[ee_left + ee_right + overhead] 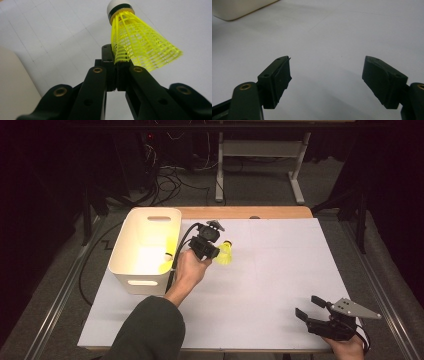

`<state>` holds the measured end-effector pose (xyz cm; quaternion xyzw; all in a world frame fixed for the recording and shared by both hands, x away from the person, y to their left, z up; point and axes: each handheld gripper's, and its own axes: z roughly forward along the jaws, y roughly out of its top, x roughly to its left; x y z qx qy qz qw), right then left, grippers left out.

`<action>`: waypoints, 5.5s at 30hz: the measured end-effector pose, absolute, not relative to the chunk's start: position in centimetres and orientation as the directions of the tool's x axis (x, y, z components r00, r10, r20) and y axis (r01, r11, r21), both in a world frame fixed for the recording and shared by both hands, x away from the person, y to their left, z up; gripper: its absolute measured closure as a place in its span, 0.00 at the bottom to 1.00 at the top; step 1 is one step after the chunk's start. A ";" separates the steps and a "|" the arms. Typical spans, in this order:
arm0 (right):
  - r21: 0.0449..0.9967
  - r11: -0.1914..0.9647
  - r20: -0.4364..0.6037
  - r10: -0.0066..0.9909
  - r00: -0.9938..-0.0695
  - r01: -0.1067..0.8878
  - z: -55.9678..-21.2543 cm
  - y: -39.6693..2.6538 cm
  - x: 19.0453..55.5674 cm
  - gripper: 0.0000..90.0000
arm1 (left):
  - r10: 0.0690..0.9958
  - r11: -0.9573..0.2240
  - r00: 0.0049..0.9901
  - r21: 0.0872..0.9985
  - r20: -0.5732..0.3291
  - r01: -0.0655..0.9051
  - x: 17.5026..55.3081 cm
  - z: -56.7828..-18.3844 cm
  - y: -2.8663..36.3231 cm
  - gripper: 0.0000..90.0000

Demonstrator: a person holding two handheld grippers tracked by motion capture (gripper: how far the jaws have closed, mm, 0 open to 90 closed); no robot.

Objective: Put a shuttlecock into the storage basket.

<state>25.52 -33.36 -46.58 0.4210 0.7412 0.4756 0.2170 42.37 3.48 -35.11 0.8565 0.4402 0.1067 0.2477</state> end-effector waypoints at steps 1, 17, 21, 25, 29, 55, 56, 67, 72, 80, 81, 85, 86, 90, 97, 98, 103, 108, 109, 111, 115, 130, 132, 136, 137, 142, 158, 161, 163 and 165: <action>0.888 0.193 0.079 0.831 -0.551 0.418 -46.6 -33.4 25.5 0.26 | 0.807 -0.489 0.590 0.519 -0.035 0.701 42.4 -35.0 3.5 0.99; 0.888 0.193 0.079 0.830 -0.552 0.417 -46.6 -33.4 25.5 0.26 | 0.810 -0.485 0.585 0.519 -0.037 0.704 42.8 -34.4 4.1 0.99; 0.889 0.194 0.077 0.830 -0.553 0.415 -46.6 -33.4 25.5 0.26 | 0.812 -0.482 0.583 0.519 -0.038 0.706 42.8 -34.3 4.4 0.99; 0.888 0.192 0.080 0.831 -0.551 0.419 -46.6 -33.4 25.5 0.26 | 0.814 -0.479 0.579 0.520 -0.038 0.707 42.8 -34.1 4.6 0.99; 0.888 0.193 0.079 0.830 -0.552 0.418 -46.6 -33.3 25.5 0.26 | 0.815 -0.477 0.578 0.523 -0.038 0.707 42.7 -33.9 4.9 0.99; 0.887 0.194 0.079 0.830 -0.552 0.419 -46.6 -33.4 25.6 0.26 | 0.817 -0.467 0.575 0.532 -0.047 0.707 42.9 -32.9 6.0 0.99; 0.887 0.194 0.079 0.830 -0.552 0.419 -46.6 -33.4 25.6 0.26 | 0.817 -0.466 0.575 0.532 -0.049 0.707 42.9 -32.9 6.0 0.99; 0.887 0.194 0.080 0.829 -0.553 0.420 -46.6 -33.4 25.6 0.26 | 0.820 -0.458 0.569 0.536 -0.052 0.709 42.8 -32.3 6.9 0.99; 0.886 0.192 0.082 0.830 -0.552 0.421 -46.6 -33.4 25.6 0.26 | 0.822 -0.455 0.567 0.536 -0.055 0.711 42.8 -32.2 7.4 0.99; 0.886 0.188 0.085 0.832 -0.549 0.423 -46.6 -33.4 25.5 0.26 | 0.820 -0.457 0.570 0.533 -0.059 0.712 43.0 -32.3 7.5 0.99; 0.886 0.189 0.085 0.832 -0.549 0.423 -46.6 -33.4 25.6 0.26 | 0.820 -0.456 0.570 0.534 -0.059 0.712 43.0 -32.3 7.5 0.99; 0.887 0.192 0.081 0.831 -0.551 0.420 -46.6 -33.4 25.5 0.26 | 0.822 -0.453 0.566 0.537 -0.058 0.712 42.9 -32.1 7.7 0.99; 0.887 0.192 0.081 0.831 -0.551 0.421 -46.6 -33.4 25.5 0.26 | 0.822 -0.452 0.566 0.537 -0.058 0.712 42.9 -32.1 7.8 0.99; 0.887 0.194 0.079 0.830 -0.552 0.419 -46.6 -33.4 25.6 0.26 | 0.826 -0.448 0.561 0.537 -0.058 0.715 43.0 -32.0 8.2 0.99; 0.887 0.194 0.079 0.830 -0.551 0.420 -46.6 -33.4 25.6 0.26 | 0.828 -0.444 0.557 0.541 -0.056 0.715 43.0 -31.8 8.8 0.99; 0.887 0.194 0.079 0.830 -0.552 0.420 -46.6 -33.4 25.6 0.26 | 0.830 -0.442 0.555 0.540 -0.057 0.716 43.0 -31.7 8.9 0.99; 0.886 0.195 0.079 0.831 -0.551 0.420 -46.6 -33.4 25.6 0.26 | 0.831 -0.441 0.553 0.543 -0.054 0.715 42.9 -31.4 9.4 0.99; 0.887 0.195 0.078 0.831 -0.551 0.420 -46.6 -33.4 25.6 0.26 | 0.834 -0.434 0.550 0.549 -0.056 0.714 42.9 -31.1 9.9 0.99; 0.886 0.195 0.079 0.831 -0.550 0.420 -46.6 -33.4 25.6 0.26 | 0.833 -0.434 0.550 0.549 -0.057 0.715 42.9 -31.0 10.0 0.99; 0.886 0.194 0.078 0.831 -0.550 0.420 -46.6 -33.4 25.6 0.26 | 0.833 -0.436 0.551 0.548 -0.056 0.714 42.9 -31.0 10.1 0.99; 0.887 0.194 0.079 0.832 -0.550 0.420 -46.6 -33.3 25.5 0.26 | 0.835 -0.434 0.548 0.547 -0.056 0.716 42.9 -30.9 10.2 0.99; 0.887 0.195 0.077 0.832 -0.550 0.420 -46.6 -33.3 25.6 0.26 | 0.842 -0.417 0.536 0.556 -0.062 0.719 42.9 -30.4 11.5 0.99; 0.886 0.194 0.078 0.832 -0.549 0.421 -46.6 -33.3 25.5 0.26 | 0.844 -0.414 0.533 0.556 -0.062 0.720 42.8 -30.4 11.7 0.99; 0.886 0.195 0.078 0.832 -0.549 0.420 -46.6 -33.3 25.6 0.26 | 0.846 -0.407 0.529 0.561 -0.065 0.721 42.8 -30.2 12.1 0.99; 0.886 0.194 0.078 0.832 -0.549 0.420 -46.6 -33.3 25.6 0.26 | 0.847 -0.406 0.528 0.562 -0.066 0.721 42.8 -30.2 12.2 0.99; 0.886 0.194 0.078 0.832 -0.549 0.421 -46.6 -33.3 25.5 0.26 | 0.849 -0.390 0.522 0.569 -0.082 0.724 42.8 -30.1 12.7 0.99; 0.886 0.195 0.078 0.832 -0.549 0.421 -46.6 -33.3 25.6 0.26 | 0.857 -0.377 0.509 0.571 -0.084 0.729 42.8 -30.0 13.7 0.99; 0.886 0.194 0.078 0.833 -0.548 0.421 -46.6 -33.3 25.5 0.26 | 0.857 -0.376 0.508 0.570 -0.085 0.731 42.8 -30.0 13.8 0.99; 0.886 0.194 0.078 0.833 -0.548 0.421 -46.6 -33.3 25.5 0.26 | 0.858 -0.376 0.506 0.570 -0.083 0.731 42.8 -30.0 13.9 0.99; 0.886 0.195 0.078 0.832 -0.549 0.421 -46.6 -33.3 25.6 0.26 | 0.859 -0.371 0.504 0.573 -0.087 0.731 42.8 -29.9 14.0 0.99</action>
